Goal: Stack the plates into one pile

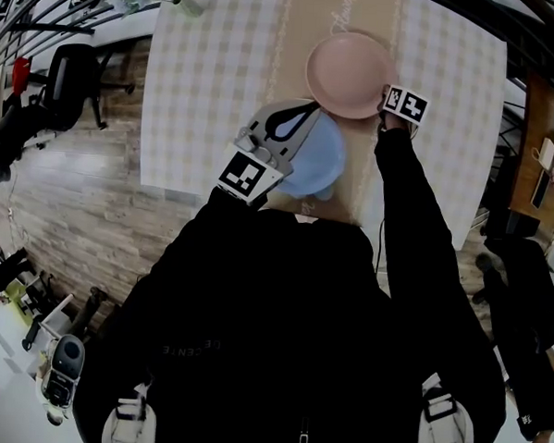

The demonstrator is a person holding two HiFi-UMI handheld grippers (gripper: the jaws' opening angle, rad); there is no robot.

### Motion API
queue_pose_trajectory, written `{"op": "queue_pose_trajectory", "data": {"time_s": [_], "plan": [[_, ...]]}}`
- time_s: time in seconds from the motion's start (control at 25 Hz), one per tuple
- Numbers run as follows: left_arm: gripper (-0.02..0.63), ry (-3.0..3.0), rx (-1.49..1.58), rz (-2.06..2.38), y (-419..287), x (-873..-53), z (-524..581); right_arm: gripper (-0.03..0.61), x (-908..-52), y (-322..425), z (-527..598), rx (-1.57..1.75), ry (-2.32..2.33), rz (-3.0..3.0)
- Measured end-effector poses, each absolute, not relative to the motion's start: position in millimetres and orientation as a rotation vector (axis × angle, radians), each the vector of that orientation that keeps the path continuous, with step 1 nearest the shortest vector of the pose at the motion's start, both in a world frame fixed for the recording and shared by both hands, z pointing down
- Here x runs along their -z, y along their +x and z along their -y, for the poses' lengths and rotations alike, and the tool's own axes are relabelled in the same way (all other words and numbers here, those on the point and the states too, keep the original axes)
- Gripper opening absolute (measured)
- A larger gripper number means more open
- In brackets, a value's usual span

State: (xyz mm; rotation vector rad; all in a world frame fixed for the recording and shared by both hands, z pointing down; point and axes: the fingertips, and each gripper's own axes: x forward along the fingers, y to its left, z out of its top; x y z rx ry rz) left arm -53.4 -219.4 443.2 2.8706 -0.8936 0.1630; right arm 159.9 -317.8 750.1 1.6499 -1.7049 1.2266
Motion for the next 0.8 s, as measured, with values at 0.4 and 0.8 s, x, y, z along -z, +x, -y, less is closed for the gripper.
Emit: {"op": "queue_pose_trajectory", "data": {"time_s": [0.4, 0.8], "plan": [[0.021, 2.9, -0.139, 0.901, -54.7, -424.6, 205.1, 0.02, -720.8, 158.4, 316.6, -1.491, 1.767, 1.768], [0.021, 2.908, -0.099, 0.962, -72.8, -413.4, 187.7, 0.025, -687.9, 161.2, 309.0, -1.55, 1.82, 1.815]]}}
